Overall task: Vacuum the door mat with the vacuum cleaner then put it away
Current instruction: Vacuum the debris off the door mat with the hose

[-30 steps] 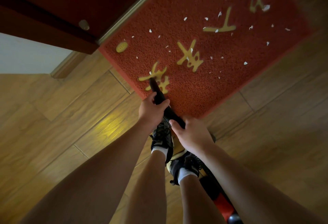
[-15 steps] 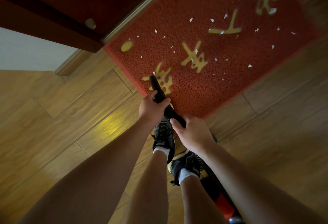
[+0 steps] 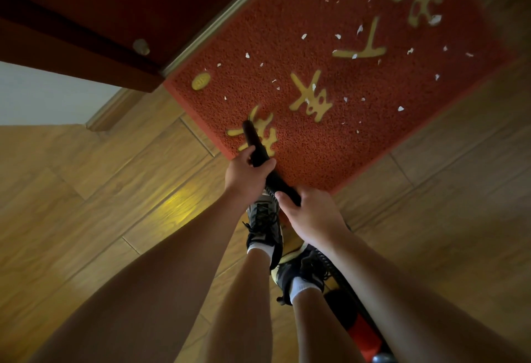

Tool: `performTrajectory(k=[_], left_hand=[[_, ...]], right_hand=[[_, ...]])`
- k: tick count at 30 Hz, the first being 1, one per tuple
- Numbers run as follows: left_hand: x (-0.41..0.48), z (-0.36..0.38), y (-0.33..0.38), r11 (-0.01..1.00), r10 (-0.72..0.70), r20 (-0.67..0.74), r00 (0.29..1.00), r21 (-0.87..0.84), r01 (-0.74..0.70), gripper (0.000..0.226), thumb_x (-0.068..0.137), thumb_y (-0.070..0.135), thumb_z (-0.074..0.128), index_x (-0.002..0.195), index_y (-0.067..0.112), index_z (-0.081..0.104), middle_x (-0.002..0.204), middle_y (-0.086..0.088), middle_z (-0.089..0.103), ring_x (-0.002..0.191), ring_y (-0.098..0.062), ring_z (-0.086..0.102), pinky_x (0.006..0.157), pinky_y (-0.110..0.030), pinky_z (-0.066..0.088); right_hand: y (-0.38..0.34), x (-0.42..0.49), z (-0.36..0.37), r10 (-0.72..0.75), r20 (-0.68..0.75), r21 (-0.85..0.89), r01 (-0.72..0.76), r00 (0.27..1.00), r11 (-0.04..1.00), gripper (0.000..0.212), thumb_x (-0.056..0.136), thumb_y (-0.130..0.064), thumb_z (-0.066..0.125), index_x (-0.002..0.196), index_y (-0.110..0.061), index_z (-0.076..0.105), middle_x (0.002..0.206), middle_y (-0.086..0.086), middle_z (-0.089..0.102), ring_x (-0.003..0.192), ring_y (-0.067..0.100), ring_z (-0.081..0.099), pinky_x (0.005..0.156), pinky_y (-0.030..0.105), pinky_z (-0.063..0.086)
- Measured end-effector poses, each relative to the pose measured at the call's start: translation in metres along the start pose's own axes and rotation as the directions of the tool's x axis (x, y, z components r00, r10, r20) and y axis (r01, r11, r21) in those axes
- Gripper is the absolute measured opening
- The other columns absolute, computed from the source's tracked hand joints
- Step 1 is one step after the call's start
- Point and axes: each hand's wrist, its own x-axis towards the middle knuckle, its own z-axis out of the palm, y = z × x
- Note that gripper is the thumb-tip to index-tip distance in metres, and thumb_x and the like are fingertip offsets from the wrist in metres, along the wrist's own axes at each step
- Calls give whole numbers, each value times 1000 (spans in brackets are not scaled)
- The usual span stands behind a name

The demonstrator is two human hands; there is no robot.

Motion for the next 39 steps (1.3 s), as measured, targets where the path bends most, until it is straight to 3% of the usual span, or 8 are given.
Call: performTrajectory(k=[9,13,18,22,27,32,39], left_hand=[[7,-10,10,1000,17,-48,999,4,-17,66,88,40,75,146,21,53,117,2,68,102,-16,66,84,-32,56],[12,-17,14,1000,19,-42,999,6,-19,64,89,39,76,145,21,52,106,7,63,82,0,61,70,-24,53],[20,-25,19,1000,4,-52,999,28,-2,71,85,46,77,147,22,52,125,-2,66,106,-20,66,91,-41,57],[25,-30,22,999,10,-70,998,45,-7,69,84,43,78,145,22,53,125,-1,65,108,-21,65,87,-35,55],[29,-37,24,1000,-3,-69,998,28,5,71,85,42,78,147,22,50,131,-3,63,110,-23,65,91,-41,57],[36,-42,28,1000,17,-62,998,27,-15,72,85,42,78,148,21,49,135,-4,61,119,-24,61,97,-43,54],[47,-48,31,999,34,-54,998,38,-32,72,85,43,78,147,20,50,131,-5,63,113,-21,62,94,-39,54]], right_hand=[[-11,10,-1,-24,-2,7,24,1000,1000,39,98,-47,55,69,-21,50,53,-4,54,41,11,47,44,25,33],[-16,16,-1,-27,-4,11,27,1000,1000,40,98,-46,55,67,-23,47,52,-5,52,39,8,45,44,24,30],[-26,23,-2,-38,8,28,37,999,999,41,99,-44,55,64,-25,43,51,-7,48,37,7,44,39,18,27],[-32,28,-2,-37,15,46,36,999,998,40,99,-44,55,65,-26,44,52,-7,49,36,6,42,39,18,28],[-40,33,0,-27,30,32,26,999,999,37,99,-46,54,70,-25,47,56,-5,52,42,10,46,42,25,32],[-46,39,0,-19,26,34,18,999,999,39,99,-46,54,81,-12,58,58,-2,55,45,15,49,45,29,35],[-52,47,0,-22,27,72,21,999,997,35,99,-45,54,77,-18,54,56,-4,54,41,11,45,41,24,32]])
